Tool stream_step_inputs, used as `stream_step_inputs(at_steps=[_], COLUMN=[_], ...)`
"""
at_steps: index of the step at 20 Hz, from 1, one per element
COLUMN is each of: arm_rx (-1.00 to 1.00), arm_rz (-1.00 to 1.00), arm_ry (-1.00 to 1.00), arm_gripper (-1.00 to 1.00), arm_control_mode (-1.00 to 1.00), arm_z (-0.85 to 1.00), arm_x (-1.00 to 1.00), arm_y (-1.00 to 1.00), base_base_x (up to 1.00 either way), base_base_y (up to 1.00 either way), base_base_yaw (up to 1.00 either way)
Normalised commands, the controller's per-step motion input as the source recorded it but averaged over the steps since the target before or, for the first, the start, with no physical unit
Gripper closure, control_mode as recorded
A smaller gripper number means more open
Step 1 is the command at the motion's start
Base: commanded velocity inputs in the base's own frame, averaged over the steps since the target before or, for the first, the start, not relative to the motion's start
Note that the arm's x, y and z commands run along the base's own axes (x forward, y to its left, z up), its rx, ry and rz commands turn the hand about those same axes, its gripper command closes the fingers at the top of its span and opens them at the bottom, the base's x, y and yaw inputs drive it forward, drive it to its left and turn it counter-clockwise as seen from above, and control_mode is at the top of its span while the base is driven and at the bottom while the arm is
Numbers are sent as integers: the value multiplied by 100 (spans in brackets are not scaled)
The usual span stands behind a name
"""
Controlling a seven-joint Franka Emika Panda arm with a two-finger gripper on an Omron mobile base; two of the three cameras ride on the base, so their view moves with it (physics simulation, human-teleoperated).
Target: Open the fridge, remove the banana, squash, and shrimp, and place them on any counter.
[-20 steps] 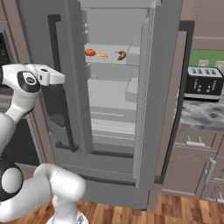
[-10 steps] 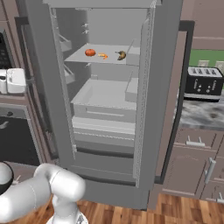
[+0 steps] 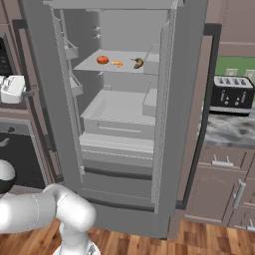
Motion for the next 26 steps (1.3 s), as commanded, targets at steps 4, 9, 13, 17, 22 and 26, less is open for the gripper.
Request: stream_step_inputs(at_steps=[4,9,13,17,22,26], arm_rx=[0,0,-1,10,22,38], arm_rz=[-1,0,0,6,6,19], arm_ry=[-4,-3,-4,-6,-16,-13], arm_gripper=[-100,-100,-100,-100,-100,-100], arm_control_mode=[-100,-100,-100,-100,-100,-100], arm_z=[0,0,0,8,13,0], arm_x=[-49,-22,-93,-100,-69,-53], arm_y=[33,26,12,-31,-78,-100], base_base_x=[0,0,0,0,0,0], base_base_y=[0,0,0,0,0,0], base_base_yaw=[0,0,0,0,0,0])
